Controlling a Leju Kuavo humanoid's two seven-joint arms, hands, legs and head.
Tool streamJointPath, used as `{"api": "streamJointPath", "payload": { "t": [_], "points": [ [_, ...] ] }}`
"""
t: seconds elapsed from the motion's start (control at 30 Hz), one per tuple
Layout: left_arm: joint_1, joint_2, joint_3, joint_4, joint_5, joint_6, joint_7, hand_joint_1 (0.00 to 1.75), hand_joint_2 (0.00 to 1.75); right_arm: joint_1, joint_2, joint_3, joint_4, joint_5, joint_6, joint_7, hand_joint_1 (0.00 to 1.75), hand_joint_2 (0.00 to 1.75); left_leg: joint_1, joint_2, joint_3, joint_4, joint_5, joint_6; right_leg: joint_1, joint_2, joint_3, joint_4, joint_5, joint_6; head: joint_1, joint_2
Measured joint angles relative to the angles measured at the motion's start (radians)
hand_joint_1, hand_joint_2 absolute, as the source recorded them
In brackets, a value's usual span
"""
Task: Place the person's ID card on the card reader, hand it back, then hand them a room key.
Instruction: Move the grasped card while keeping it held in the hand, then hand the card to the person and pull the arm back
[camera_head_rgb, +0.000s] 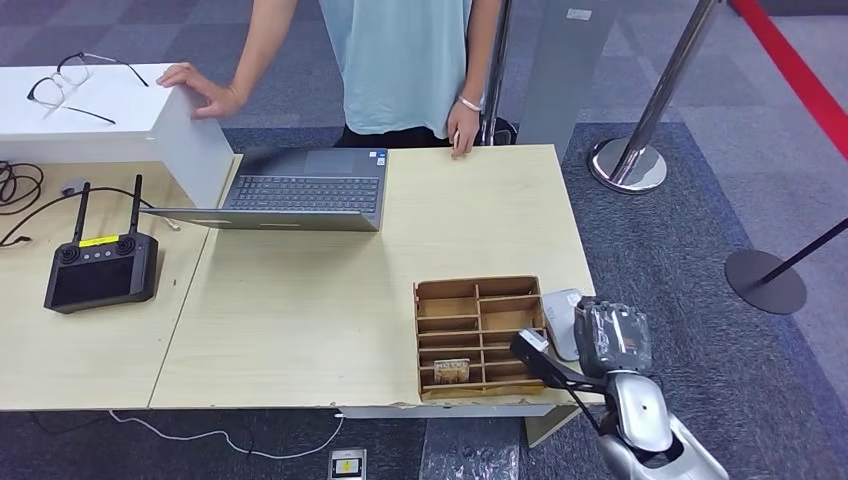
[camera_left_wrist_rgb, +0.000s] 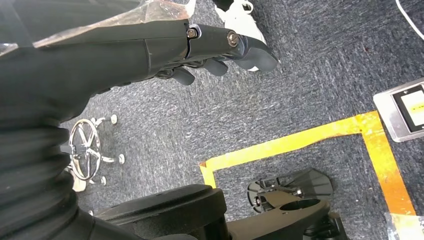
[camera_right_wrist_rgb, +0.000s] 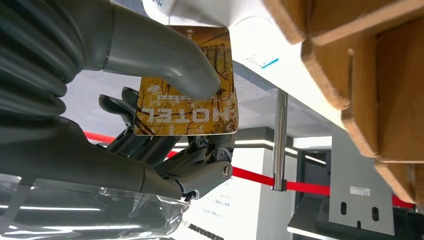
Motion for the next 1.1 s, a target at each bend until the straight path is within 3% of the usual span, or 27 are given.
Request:
{"api": "streamJointPath", "payload": {
  "t": [1.1],
  "points": [
    [0.000,0.001,0.000,0.000,-0.007,-0.001,-0.018,0.00,1.75,-0.062,0.005,-0.001,-0.012,0.005,0.033,-0.006,1.75,1.75,0.000,0.000,0.001,0.000,0.000,0.000,0.000,0.000,0.001,0.000,0.000,0.000,0.000,0.000]
  ]
}}
